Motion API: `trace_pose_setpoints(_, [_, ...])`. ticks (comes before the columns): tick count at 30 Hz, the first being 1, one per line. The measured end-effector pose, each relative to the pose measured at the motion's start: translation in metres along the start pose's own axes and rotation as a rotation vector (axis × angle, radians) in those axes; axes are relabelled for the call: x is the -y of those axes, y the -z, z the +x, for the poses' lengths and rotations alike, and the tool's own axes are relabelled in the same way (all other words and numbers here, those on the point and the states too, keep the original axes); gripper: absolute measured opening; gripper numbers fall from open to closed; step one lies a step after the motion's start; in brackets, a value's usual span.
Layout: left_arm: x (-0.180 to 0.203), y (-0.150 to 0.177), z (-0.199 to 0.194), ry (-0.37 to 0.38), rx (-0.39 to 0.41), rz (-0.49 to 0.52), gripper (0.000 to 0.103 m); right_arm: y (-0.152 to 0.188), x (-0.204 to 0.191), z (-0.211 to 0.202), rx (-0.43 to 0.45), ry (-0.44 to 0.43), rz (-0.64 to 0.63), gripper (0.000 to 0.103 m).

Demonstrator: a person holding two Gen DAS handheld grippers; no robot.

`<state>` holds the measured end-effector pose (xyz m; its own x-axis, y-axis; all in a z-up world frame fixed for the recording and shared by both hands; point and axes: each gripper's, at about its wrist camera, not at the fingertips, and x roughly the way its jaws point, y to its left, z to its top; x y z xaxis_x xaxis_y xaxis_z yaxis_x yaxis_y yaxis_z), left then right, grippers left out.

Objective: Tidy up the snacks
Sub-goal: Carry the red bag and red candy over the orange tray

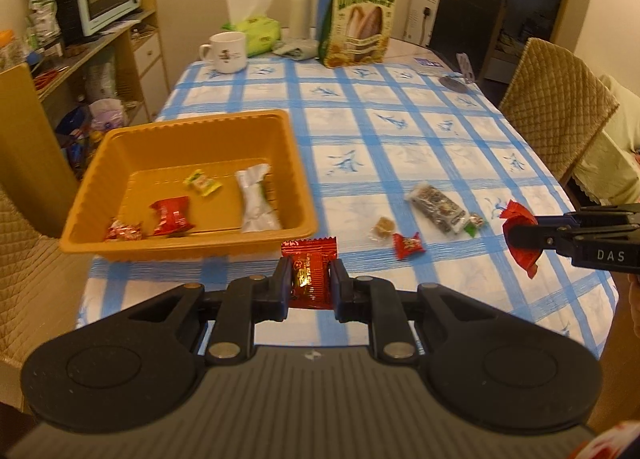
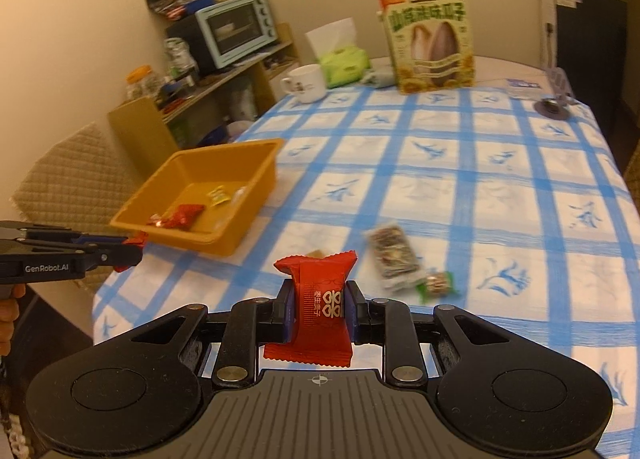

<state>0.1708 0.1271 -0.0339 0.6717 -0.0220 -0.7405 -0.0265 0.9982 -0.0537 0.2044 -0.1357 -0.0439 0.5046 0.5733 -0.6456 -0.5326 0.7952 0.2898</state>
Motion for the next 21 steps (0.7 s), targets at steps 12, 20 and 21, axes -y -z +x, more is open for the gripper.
trace_pose_setpoints(12, [-0.072, -0.004, -0.023, -0.088, 0.044, -0.048, 0.018, -0.024, -0.079, 0.048, -0.017, -0.114, -0.100, 0.025])
trace_pose_setpoints(20, [-0.115, -0.021, -0.015, -0.104, 0.056, -0.034, 0.018, -0.053, -0.118, 0.091, -0.004, -0.143, -0.118, 0.025])
trace_pose_setpoints(21, [-0.120, -0.024, -0.012, -0.104, 0.058, -0.030, 0.018, -0.056, -0.122, 0.097, -0.003, -0.144, -0.116, 0.025])
